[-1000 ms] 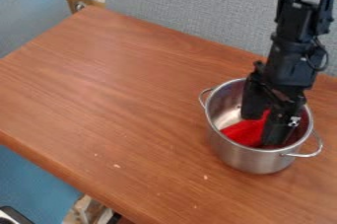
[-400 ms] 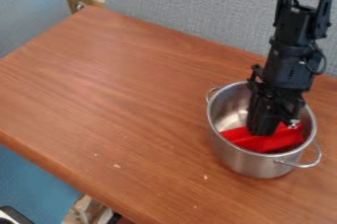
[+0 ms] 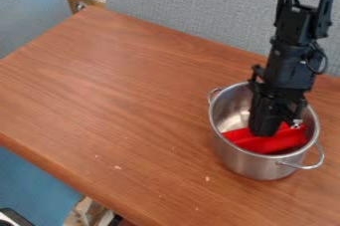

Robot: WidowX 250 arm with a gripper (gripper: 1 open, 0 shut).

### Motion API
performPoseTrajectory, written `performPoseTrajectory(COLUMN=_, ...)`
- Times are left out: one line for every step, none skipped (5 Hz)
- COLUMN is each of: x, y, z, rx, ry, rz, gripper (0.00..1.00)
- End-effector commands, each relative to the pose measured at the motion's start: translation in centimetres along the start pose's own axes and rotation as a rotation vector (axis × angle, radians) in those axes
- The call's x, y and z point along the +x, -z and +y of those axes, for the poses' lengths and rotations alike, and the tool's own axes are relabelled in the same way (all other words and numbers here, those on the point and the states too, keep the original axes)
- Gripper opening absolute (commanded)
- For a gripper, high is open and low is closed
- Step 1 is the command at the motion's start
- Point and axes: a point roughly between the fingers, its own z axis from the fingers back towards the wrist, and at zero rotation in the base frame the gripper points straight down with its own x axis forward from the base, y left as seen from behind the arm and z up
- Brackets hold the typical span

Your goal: Put the red object in the metal pot

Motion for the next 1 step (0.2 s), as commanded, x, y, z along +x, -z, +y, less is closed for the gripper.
performPoseTrajectory(x=-0.18, y=-1.33, z=0.56, rx=0.024, ry=-0.020, rz=-0.044, gripper=0.00)
